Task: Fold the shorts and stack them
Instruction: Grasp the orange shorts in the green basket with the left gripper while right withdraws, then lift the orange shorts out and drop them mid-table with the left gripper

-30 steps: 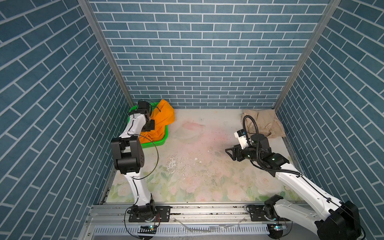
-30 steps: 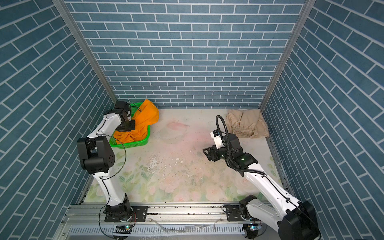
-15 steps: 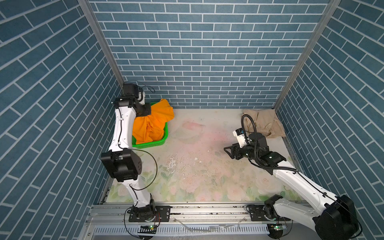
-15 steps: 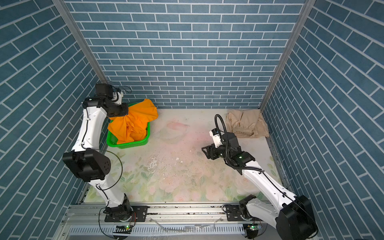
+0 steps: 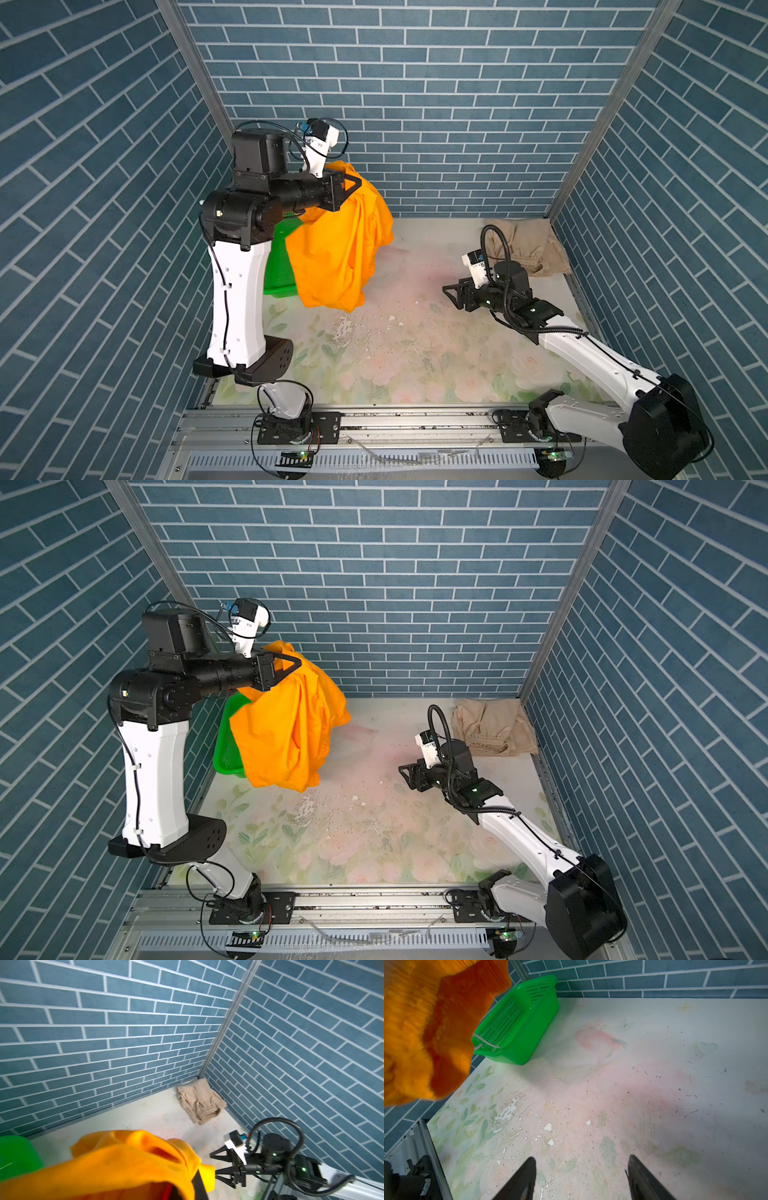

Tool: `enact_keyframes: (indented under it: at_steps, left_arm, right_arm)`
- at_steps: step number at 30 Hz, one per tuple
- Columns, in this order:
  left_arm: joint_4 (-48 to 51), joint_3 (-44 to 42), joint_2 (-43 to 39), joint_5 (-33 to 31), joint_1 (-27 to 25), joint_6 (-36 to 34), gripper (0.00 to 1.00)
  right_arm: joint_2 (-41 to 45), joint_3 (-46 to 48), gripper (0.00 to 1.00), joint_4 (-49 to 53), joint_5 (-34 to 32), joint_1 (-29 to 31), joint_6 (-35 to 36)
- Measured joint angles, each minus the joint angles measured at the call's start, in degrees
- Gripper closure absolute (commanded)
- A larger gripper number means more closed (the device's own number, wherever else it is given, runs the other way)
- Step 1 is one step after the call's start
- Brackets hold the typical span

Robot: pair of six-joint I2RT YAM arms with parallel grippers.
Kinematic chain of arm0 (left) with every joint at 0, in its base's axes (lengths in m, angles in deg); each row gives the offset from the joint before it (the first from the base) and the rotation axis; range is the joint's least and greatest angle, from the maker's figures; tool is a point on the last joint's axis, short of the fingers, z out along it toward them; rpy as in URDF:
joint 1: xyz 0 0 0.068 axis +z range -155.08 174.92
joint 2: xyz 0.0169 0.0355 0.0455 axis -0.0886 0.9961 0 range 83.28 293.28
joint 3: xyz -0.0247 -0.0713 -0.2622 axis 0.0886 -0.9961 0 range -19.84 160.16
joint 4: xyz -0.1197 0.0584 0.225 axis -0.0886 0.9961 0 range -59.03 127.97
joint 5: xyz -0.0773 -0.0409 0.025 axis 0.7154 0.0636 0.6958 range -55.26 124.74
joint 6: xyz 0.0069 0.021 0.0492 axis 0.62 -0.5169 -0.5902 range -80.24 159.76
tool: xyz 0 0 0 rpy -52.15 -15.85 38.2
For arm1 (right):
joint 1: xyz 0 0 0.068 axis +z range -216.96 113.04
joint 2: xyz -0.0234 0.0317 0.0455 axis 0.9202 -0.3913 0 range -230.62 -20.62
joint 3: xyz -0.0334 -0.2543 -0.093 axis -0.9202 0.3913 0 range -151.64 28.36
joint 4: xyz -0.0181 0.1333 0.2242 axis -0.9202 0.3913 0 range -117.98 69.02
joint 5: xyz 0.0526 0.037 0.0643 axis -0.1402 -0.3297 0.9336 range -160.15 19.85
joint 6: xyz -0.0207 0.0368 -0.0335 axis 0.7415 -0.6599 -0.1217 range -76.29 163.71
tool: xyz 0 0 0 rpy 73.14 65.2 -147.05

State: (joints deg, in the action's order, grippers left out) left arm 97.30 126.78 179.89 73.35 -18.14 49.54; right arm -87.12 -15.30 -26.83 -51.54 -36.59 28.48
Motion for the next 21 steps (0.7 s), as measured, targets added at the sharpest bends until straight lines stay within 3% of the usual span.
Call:
enact_keyframes:
  at_steps: [4,10,11,14,16,18,19,21]
  left_arm:
    - [-3.5,-8.0,-2.4,1.3,-4.1,2.3,1.00]
    - [-11.9,-32.0,-5.1,-0.2,-6.1,3.5,1.00]
    - [-12.3,-35.3,-4.6,-1.4,-6.1,3.3,0.94]
    - [-11.9,-41.8,-1.7,-6.4,-6.1,1.8,0.89]
    - [-11.2,-43.9,0.8,-10.0,-6.1,0.6,0.45]
    - [-10.3,-44.4,3.4,-13.9,-5.9,-0.6,0.11]
    - [-10.0,-44.3,4.4,-15.5,-5.9,-1.0,0.01]
    - [-8.7,-44.0,5.3,-18.3,-5.9,-1.9,0.00]
  right_arm:
    - [0.0,-1.5,0.30,1.1,-0.4,0.0,0.2]
    - [1.0,-2.0,0.29,7.5,-3.0,0.0,1.0]
    - [1.6,-2.0,0.29,9.6,-4.1,0.0,1.2]
    - [3.9,-1.9,0.29,15.3,-7.5,0.0,1.4]
    - [4.8,-1.8,0.29,18.5,-9.2,0.0,1.5]
    - [5.0,-1.5,0.29,21.0,-10.5,0.0,1.5]
    - [5.0,-1.2,0.29,21.7,-10.7,0.0,1.4]
    - [4.9,0.2,0.28,22.9,-10.6,0.0,0.9]
